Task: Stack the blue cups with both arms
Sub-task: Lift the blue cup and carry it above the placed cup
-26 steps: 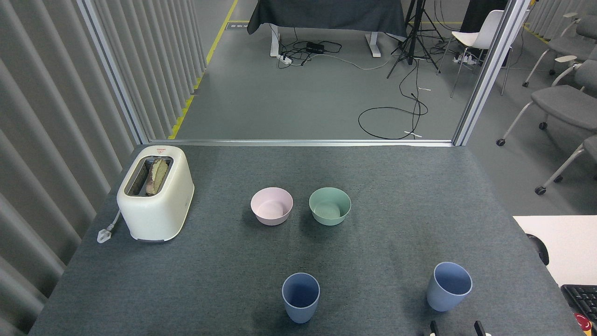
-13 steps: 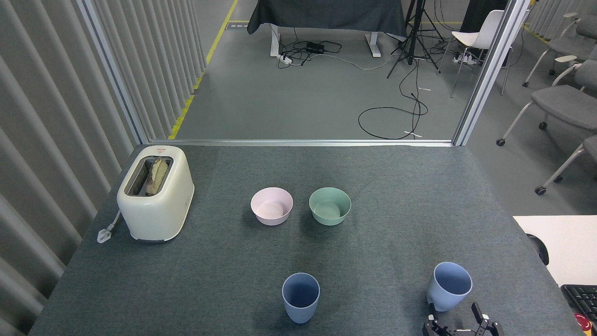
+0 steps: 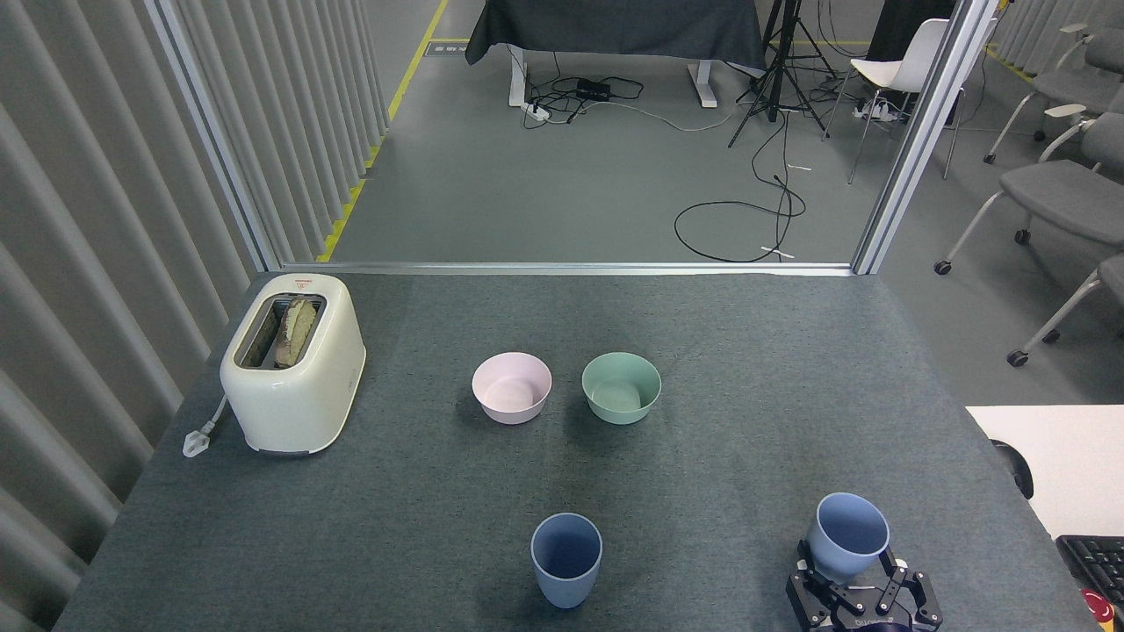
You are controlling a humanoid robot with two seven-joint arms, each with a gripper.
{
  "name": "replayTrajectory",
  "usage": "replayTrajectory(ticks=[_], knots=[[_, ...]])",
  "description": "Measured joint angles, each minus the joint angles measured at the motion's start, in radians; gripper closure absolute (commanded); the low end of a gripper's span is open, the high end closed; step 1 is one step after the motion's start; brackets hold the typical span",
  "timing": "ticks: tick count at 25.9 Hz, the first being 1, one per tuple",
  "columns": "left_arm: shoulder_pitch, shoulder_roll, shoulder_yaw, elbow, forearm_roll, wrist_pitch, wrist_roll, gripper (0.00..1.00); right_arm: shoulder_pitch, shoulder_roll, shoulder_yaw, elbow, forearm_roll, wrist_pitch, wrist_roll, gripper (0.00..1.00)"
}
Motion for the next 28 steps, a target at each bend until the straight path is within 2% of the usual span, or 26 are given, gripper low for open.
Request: replayTrajectory(ticks=[1,2,5,12,20,22,28], knots=[[0.0,0.0,0.0,0.0,0.0,0.0,0.0,0.0,-0.009,0.0,0.005,0.007,0.0,0.0,0.001,0.01],[0.0,0.0,0.0,0.0,0.0,0.0,0.0,0.0,-0.017,0.0,0.012,0.012,0.0,0.0,0.001,0.06],[0.0,0.0,0.0,0.0,0.002,0.0,0.0,0.0,-0.031,0.001,0.041,0.021,0.001,0.0,0.002,0.27],[0.006,0.0,0.001,0.0,0.004,0.0,0.0,0.0,-0.031,0.007,0.065,0.016,0.003,0.009,0.017,0.44],[0.02,-0.012,0.001,-0.001,0.005,0.001,0.0,0.0,-0.041,0.023,0.087,-0.134,0.009,0.024,0.049,0.44],[0.02,-0.013,0.001,-0.002,0.004,0.002,0.0,0.0,-0.072,0.056,0.142,-0.163,0.031,0.026,0.068,0.43],[0.023,-0.013,0.003,-0.002,0.004,0.015,0.0,0.0,-0.122,0.213,0.326,-0.251,0.118,0.037,0.136,0.41]])
